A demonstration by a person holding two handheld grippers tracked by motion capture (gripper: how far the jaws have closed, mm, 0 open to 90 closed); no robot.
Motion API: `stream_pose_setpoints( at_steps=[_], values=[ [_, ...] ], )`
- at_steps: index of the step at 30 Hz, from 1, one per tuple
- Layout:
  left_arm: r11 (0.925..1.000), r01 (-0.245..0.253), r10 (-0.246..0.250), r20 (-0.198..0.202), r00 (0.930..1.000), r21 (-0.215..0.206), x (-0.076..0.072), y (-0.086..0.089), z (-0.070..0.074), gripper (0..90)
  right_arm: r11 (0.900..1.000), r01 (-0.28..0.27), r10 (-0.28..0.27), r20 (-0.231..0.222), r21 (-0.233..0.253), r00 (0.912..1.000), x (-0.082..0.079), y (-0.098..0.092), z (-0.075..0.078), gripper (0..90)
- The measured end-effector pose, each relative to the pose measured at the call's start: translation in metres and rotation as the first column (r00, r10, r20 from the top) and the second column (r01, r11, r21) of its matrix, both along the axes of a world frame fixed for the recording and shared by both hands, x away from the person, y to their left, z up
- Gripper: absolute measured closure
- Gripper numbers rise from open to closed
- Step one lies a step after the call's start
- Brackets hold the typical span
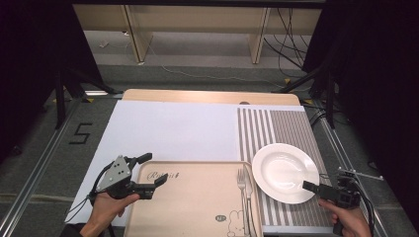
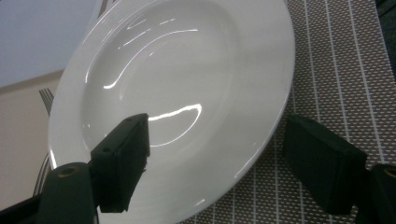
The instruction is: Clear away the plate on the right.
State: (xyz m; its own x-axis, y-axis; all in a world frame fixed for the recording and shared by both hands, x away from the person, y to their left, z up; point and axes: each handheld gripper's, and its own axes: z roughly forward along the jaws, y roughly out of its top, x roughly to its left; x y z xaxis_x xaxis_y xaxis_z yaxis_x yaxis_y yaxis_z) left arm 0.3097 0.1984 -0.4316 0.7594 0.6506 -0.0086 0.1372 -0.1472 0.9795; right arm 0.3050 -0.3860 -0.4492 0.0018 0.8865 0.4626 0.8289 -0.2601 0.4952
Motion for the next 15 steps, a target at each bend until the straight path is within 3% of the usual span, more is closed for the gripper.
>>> stream_pose_setpoints(
  at_steps=[2, 5, 8, 9, 11, 15],
  values=[
    [1.0, 0.003, -0.003, 0.003, 1.0, -0.005, 0.0007, -0.0005, -0.0005, 16.3, 1.0, -0.001, 0.001, 0.006, -0.019, 1.0, 0.001, 0.0001, -0.002, 24.4],
    [1.0, 0.003, -0.003, 0.003, 1.0, -0.006, 0.0006, -0.0005, -0.0005, 16.3, 1.0, -0.01, 0.01, 0.002, 0.008, 1.0, 0.0025, 0.0005, -0.0029, 24.3],
    [1.0, 0.0, 0.0, 0.003, 1.0, 0.004, 0.0, 0.0, 0.0001, 16.3, 1.0, -0.012, 0.012, -0.008, -0.003, 0.9999, 0.0028, 0.0004, -0.0028, 25.0],
    [1.0, 0.0, 0.0, 0.003, 1.0, 0.004, -0.0001, 0.0, 0.0001, 16.3, 1.0, -0.016, 0.016, 0.011, -0.015, 0.9998, 0.0039, 0.001, -0.0058, 25.4],
    [1.0, 0.0, 0.0, 0.003, 1.0, 0.004, -0.0001, -0.0001, 0.0001, 16.3, 1.0, -0.011, 0.011, -0.01, -0.021, 0.9999, 0.0034, 0.0012, -0.0048, 25.4],
    [1.0, 0.004, -0.004, 0.005, 1.0, -0.001, 0.0006, -0.0005, -0.0004, 16.3, 1.0, -0.008, 0.007, -0.011, -0.024, 0.9999, 0.0045, 0.002, -0.006, 25.4]
  ],
)
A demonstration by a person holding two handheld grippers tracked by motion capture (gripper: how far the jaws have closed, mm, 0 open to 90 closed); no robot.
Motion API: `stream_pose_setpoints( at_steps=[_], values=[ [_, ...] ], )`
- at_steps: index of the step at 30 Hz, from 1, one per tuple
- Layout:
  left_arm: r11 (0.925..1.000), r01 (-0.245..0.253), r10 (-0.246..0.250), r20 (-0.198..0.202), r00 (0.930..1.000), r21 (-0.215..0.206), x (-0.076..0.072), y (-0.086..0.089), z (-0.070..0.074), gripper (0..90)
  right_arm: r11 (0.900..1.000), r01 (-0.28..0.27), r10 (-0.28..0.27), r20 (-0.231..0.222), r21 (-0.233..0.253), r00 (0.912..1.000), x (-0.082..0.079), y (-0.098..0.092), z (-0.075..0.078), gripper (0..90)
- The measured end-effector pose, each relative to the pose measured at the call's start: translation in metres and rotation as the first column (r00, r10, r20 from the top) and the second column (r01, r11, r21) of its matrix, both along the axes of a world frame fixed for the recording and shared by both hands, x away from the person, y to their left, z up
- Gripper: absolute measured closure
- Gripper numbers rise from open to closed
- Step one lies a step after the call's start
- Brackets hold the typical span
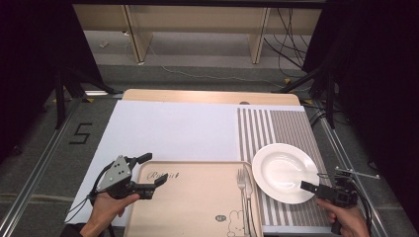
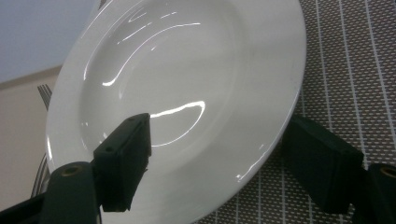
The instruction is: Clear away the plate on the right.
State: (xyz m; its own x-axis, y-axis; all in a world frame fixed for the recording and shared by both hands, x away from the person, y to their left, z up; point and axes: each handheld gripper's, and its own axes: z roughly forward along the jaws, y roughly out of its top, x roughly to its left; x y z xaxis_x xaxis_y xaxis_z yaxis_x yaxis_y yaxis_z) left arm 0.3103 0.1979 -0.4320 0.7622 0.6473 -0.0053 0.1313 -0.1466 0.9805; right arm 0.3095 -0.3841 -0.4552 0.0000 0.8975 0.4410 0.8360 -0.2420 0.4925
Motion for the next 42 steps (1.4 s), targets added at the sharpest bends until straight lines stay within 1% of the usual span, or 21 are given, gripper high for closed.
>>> stream_pose_setpoints(
  at_steps=[3, 5, 6, 7, 9, 10, 11, 14, 15, 17, 19, 21, 24, 27, 30, 31, 32, 34, 35, 38, 42],
  values=[
    [1.0, -0.001, 0.001, -0.003, 1.0, -0.003, 0.0, 0.0, 0.0, 16.3, 0.999, -0.014, 0.014, 0.0, 0.033, 0.9999, 0.001, -0.001, 0.0, 25.5],
    [1.0, -0.002, 0.002, -0.003, 1.0, -0.003, 0.0, 0.0, 0.0, 16.3, 1.0, -0.011, 0.01, 0.008, 0.021, 0.9999, 0.002, -0.001, -0.002, 25.8],
    [1.0, -0.002, 0.002, -0.002, 1.0, -0.003, 0.0, 0.0, 0.0, 16.3, 1.0, -0.01, 0.01, 0.01, 0.022, 0.9999, 0.002, -0.001, -0.003, 26.2],
    [1.0, -0.002, 0.002, -0.002, 1.0, -0.003, 0.0, 0.0, 0.0, 16.3, 0.999, -0.02, 0.02, 0.003, 0.046, 0.9998, 0.002, -0.001, -0.002, 26.2],
    [1.0, -0.002, 0.002, -0.003, 1.0, -0.003, 0.0, 0.0, 0.0, 16.3, 0.999, -0.018, 0.018, -0.008, 0.041, 0.9998, 0.002, -0.001, -0.001, 26.3],
    [1.0, -0.005, 0.005, -0.005, 1.0, 0.003, 0.0, 0.0, 0.0, 16.3, 0.999, -0.024, 0.023, 0.028, 0.035, 0.9993, 0.004, -0.001, -0.004, 26.4],
    [1.0, -0.005, 0.005, -0.005, 1.0, 0.003, 0.0, 0.0, 0.0, 16.3, 0.999, -0.026, 0.026, 0.013, 0.042, 0.9996, 0.004, -0.001, -0.004, 26.5],
    [1.0, -0.002, 0.002, -0.004, 1.0, -0.003, 0.0, 0.0, 0.0, 16.3, 0.999, -0.023, 0.022, 0.021, 0.047, 0.9995, 0.005, -0.001, -0.005, 26.9],
    [1.0, -0.004, 0.004, -0.005, 1.0, 0.0, 0.0, 0.0, 0.0, 16.3, 0.999, -0.019, 0.019, -0.011, 0.05, 0.9998, 0.004, -0.001, -0.002, 27.6],
    [1.0, -0.007, 0.007, -0.007, 1.0, 0.004, 0.0, 0.0, 0.0, 16.3, 0.998, -0.021, 0.021, -0.015, 0.051, 0.9997, 0.004, -0.001, -0.003, 28.0],
    [1.0, -0.006, 0.006, -0.006, 1.0, 0.004, 0.0, 0.0, 0.0, 16.3, 0.998, -0.024, 0.025, -0.003, 0.063, 0.9997, 0.006, 0.0, -0.005, 28.2],
    [1.0, -0.006, 0.006, -0.006, 1.0, 0.004, 0.0, 0.0, 0.0, 16.3, 0.998, -0.024, 0.025, -0.012, 0.049, 0.9996, 0.007, 0.0, -0.006, 28.7],
    [1.0, -0.007, 0.007, -0.007, 1.0, 0.005, 0.0, 0.0, 0.0, 16.3, 0.998, -0.019, 0.02, -0.015, 0.064, 0.9997, 0.006, 0.0, -0.006, 30.5],
    [0.9999, -0.009, 0.009, -0.011, 0.9999, 0.01, 0.0, 0.001, 0.0, 16.3, 0.997, -0.029, 0.029, 0.0, 0.073, 0.9996, 0.007, -0.001, -0.008, 31.0],
    [0.9999, -0.01, 0.01, -0.011, 0.9999, 0.006, 0.0, 0.001, 0.0, 16.3, 0.997, -0.016, 0.017, -0.012, 0.078, 0.9998, 0.007, -0.001, -0.008, 31.4],
    [0.9999, -0.009, 0.009, -0.01, 0.9999, 0.009, 0.0, 0.001, 0.0, 16.3, 0.997, -0.041, 0.04, 0.018, 0.065, 0.999, 0.008, -0.003, -0.01, 31.4],
    [0.9999, -0.009, 0.009, -0.011, 0.9999, 0.009, 0.0, 0.001, 0.0, 16.3, 0.997, -0.033, 0.033, -0.002, 0.075, 0.9995, 0.008, -0.003, -0.009, 31.5],
    [0.9999, -0.009, 0.009, -0.01, 0.9999, 0.009, 0.0, 0.0, 0.0, 16.3, 0.997, -0.039, 0.039, 0.011, 0.07, 0.9992, 0.008, -0.004, -0.011, 32.2],
    [0.9999, -0.009, 0.009, -0.01, 0.9999, 0.009, 0.0, 0.0, 0.0, 16.3, 0.996, -0.019, 0.019, 0.006, 0.089, 0.9998, 0.009, -0.002, -0.011, 32.5],
    [0.9999, -0.01, 0.011, -0.013, 0.9999, 0.012, 0.0, 0.001, 0.0, 16.3, 0.997, -0.017, 0.016, 0.019, 0.074, 0.9997, 0.01, -0.002, -0.013, 34.0],
    [0.9999, -0.011, 0.012, -0.013, 0.9998, 0.009, 0.0, 0.001, 0.0, 16.3, 0.996, -0.019, 0.02, -0.01, 0.086, 0.9997, 0.01, -0.003, -0.012, 35.0]
  ],
)
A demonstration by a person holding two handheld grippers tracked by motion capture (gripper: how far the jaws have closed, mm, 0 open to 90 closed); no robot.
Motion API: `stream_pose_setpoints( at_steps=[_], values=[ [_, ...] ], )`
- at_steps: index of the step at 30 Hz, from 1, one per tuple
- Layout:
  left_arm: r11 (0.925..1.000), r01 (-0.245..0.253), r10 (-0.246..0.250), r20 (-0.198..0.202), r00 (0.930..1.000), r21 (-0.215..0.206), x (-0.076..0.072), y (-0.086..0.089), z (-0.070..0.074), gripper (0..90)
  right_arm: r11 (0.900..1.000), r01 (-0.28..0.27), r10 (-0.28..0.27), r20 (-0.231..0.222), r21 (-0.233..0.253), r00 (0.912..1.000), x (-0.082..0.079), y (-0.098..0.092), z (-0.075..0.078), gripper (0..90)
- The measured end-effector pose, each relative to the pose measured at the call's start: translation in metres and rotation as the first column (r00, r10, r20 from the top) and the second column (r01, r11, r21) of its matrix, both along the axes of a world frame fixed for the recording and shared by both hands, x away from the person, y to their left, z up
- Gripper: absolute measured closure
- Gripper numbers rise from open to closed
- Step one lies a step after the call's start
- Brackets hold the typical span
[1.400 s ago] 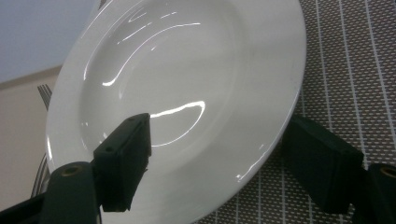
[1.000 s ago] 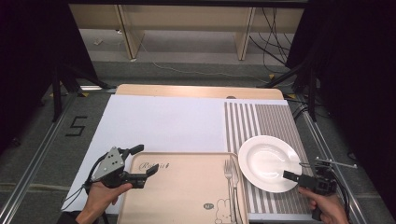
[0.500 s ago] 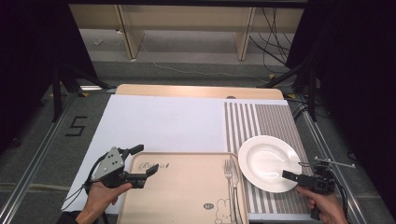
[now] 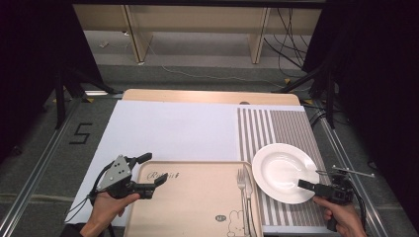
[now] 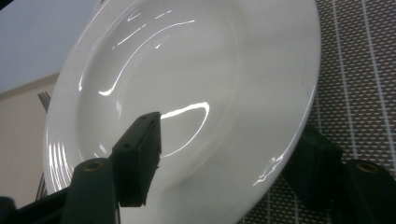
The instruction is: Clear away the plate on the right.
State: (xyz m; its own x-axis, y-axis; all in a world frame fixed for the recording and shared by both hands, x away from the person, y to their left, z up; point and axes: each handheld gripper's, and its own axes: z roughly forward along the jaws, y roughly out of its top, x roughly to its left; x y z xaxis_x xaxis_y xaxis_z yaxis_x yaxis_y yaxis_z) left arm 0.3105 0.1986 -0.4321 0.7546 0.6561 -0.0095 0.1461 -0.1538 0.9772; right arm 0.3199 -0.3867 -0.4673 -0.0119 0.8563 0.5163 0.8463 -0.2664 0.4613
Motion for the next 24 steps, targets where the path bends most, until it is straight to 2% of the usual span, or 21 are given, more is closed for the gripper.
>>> stream_pose_setpoints(
  at_steps=[1, 2, 3, 5, 6, 8, 11, 12, 14, 17, 19, 20, 23, 24],
  values=[
    [1.0, 0.0, 0.0, 0.0, 1.0, 0.001, 0.0, 0.0, 0.0, 16.4, 1.0, 0.007, -0.007, -0.004, 0.009, 1.0, -0.0001, 0.0005, -0.0001, 35.4],
    [1.0, 0.0, 0.0, 0.0, 1.0, 0.001, 0.0, -0.0001, 0.0, 16.3, 1.0, 0.003, -0.003, 0.011, 0.007, 0.9999, 0.0002, -0.0002, -0.0012, 35.9],
    [1.0, 0.0, 0.0, 0.0, 1.0, 0.001, 0.0001, -0.0002, 0.0, 16.4, 1.0, 0.014, -0.014, -0.005, 0.018, 0.9999, 0.0, 0.0003, -0.0004, 36.2],
    [1.0, 0.0, 0.0, 0.0, 1.0, 0.001, 0.0001, -0.0003, -0.0001, 16.3, 1.0, 0.007, -0.007, 0.008, -0.001, 0.9999, 0.0004, -0.0024, -0.0015, 37.3],
    [1.0, 0.0, 0.0, 0.0, 1.0, 0.001, 0.0002, -0.0004, -0.0001, 16.3, 1.0, 0.018, -0.018, -0.014, 0.022, 0.9997, -0.0002, -0.0016, -0.0004, 37.7],
    [1.0, 0.001, -0.001, 0.001, 1.0, -0.001, 0.0001, -0.0002, 0.0, 16.3, 1.0, 0.014, -0.014, 0.013, 0.024, 0.9998, 0.0013, -0.0018, -0.0031, 37.7],
    [1.0, 0.0, 0.0, 0.001, 1.0, -0.001, 0.0001, -0.0001, 0.0, 16.4, 0.999, 0.004, -0.004, -0.004, 0.035, 1.0, 0.0013, -0.0017, -0.0026, 38.7],
    [1.0, 0.0, 0.0, 0.001, 1.0, -0.002, 0.0003, -0.0001, -0.0002, 16.3, 1.0, 0.012, -0.012, 0.018, 0.026, 0.9998, 0.0023, -0.0018, -0.0048, 39.0],
    [1.0, 0.001, -0.001, 0.001, 1.0, -0.001, 0.0003, -0.0002, -0.0001, 16.4, 0.999, 0.019, -0.019, -0.002, 0.035, 0.9998, 0.0016, -0.0021, -0.0034, 39.4],
    [1.0, 0.002, -0.002, 0.001, 1.0, 0.001, 0.0001, -0.0004, 0.0, 16.4, 0.999, 0.016, -0.016, 0.002, 0.039, 0.9999, 0.0017, -0.0033, -0.0043, 40.0],
    [1.0, 0.002, -0.002, 0.002, 1.0, 0.0, 0.0002, -0.0003, 0.0, 16.3, 0.998, 0.028, -0.028, -0.017, 0.051, 0.9995, 0.0015, -0.0028, -0.0035, 40.6],
    [1.0, 0.002, -0.002, 0.001, 1.0, 0.0, 0.0004, -0.0003, -0.0001, 16.3, 0.999, 0.025, -0.025, 0.002, 0.046, 0.9997, 0.0019, -0.0034, -0.0048, 40.7],
    [1.0, 0.002, -0.002, 0.001, 1.0, 0.0, 0.0003, -0.0005, -0.0002, 16.3, 0.998, 0.03, -0.03, 0.0, 0.061, 0.9996, 0.0022, -0.0035, -0.0057, 42.4],
    [1.0, 0.001, -0.001, 0.001, 1.0, 0.001, 0.0002, -0.0005, -0.0001, 16.3, 0.998, 0.033, -0.033, 0.0, 0.052, 0.9995, 0.0026, -0.0039, -0.0058, 42.9]
  ],
)
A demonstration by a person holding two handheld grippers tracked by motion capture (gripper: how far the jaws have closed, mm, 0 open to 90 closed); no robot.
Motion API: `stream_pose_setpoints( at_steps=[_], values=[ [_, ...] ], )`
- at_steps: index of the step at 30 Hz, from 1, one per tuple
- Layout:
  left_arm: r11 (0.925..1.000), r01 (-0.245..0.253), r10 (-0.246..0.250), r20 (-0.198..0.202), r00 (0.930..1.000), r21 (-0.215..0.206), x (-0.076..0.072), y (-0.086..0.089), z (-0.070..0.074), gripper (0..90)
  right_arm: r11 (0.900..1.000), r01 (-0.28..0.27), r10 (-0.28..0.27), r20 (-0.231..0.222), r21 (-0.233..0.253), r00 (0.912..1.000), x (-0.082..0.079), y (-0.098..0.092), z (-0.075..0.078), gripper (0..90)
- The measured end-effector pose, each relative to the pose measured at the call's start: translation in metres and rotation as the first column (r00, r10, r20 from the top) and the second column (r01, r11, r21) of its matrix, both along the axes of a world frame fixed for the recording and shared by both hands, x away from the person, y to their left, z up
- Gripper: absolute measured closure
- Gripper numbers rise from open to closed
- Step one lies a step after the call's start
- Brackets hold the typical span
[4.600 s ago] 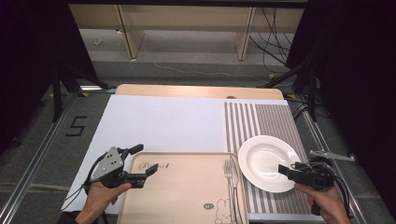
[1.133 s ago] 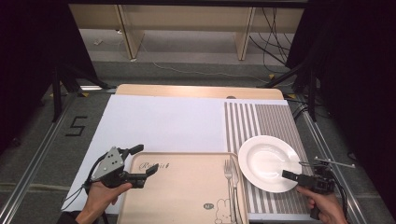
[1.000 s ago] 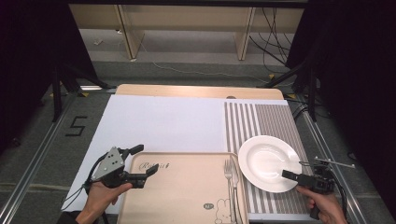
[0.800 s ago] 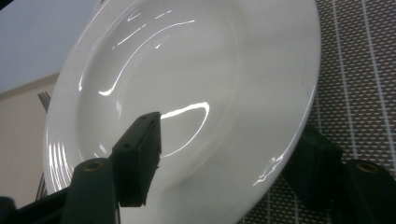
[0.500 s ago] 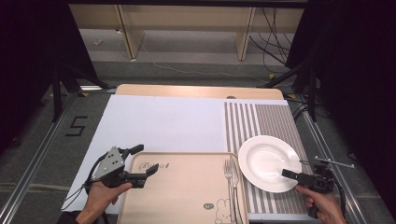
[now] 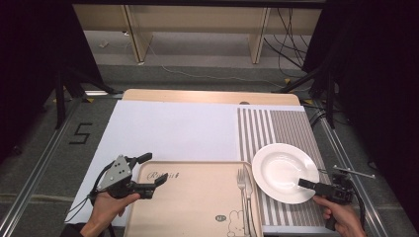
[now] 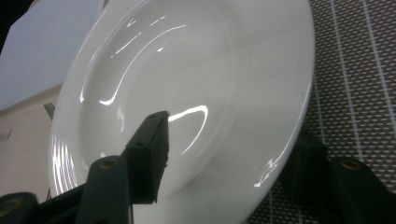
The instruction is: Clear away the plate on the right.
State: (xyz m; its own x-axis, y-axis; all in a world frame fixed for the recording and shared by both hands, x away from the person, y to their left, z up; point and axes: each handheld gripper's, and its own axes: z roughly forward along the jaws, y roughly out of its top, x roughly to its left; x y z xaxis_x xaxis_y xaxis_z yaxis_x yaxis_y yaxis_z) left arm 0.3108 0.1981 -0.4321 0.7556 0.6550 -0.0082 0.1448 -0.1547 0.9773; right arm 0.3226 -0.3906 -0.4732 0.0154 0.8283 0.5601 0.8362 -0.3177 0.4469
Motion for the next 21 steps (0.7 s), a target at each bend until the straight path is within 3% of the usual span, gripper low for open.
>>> stream_pose_setpoints(
  at_steps=[4, 10, 17, 21],
  values=[
    [1.0, 0.001, -0.001, 0.0, 1.0, 0.001, 0.0, -0.0001, -0.0001, 16.3, 0.999, 0.014, -0.014, 0.0, 0.03, 0.9999, -0.0004, -0.0021, -0.001, 48.0],
    [1.0, 0.001, -0.001, 0.0, 1.0, -0.001, 0.0001, 0.0001, -0.0001, 16.4, 0.999, 0.026, -0.025, -0.02, 0.022, 0.9995, -0.0004, -0.0036, -0.0014, 51.6],
    [1.0, 0.0, 0.0, 0.0, 1.0, -0.001, 0.0, -0.0001, 0.0, 16.3, 0.997, 0.038, -0.036, -0.023, 0.063, 0.9991, -0.0007, -0.0053, -0.0023, 53.1],
    [1.0, 0.0, 0.0, -0.001, 1.0, -0.001, 0.0, -0.0001, 0.0, 16.3, 0.997, 0.048, -0.047, -0.028, 0.054, 0.9985, 0.0001, -0.0052, -0.0033, 53.9]
  ],
)
